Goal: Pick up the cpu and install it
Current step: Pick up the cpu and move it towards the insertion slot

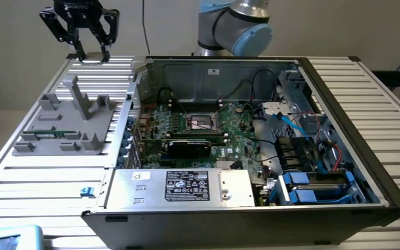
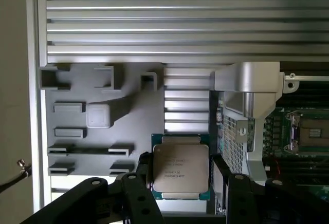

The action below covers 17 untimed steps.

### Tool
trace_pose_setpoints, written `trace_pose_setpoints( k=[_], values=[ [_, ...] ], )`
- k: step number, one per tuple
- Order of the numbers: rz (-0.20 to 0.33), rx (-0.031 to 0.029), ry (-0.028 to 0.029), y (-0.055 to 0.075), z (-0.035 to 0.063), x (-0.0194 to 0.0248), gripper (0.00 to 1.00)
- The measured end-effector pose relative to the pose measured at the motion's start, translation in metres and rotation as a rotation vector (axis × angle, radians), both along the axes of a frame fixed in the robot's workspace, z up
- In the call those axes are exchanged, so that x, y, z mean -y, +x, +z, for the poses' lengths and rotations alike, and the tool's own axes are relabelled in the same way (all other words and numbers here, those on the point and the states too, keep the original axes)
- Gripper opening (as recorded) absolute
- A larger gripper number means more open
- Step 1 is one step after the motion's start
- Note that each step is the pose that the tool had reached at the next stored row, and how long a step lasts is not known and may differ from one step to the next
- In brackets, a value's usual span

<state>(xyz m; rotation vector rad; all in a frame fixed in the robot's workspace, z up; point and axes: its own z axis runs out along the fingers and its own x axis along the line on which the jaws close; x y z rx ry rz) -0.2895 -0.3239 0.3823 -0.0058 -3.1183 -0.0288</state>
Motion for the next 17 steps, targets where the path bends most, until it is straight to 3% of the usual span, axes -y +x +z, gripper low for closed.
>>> trace_pose_setpoints(
  k=[17],
  values=[
    [0.0, 0.0, 0.0, 0.068, 0.0002, 0.0002, 0.56]
  ],
)
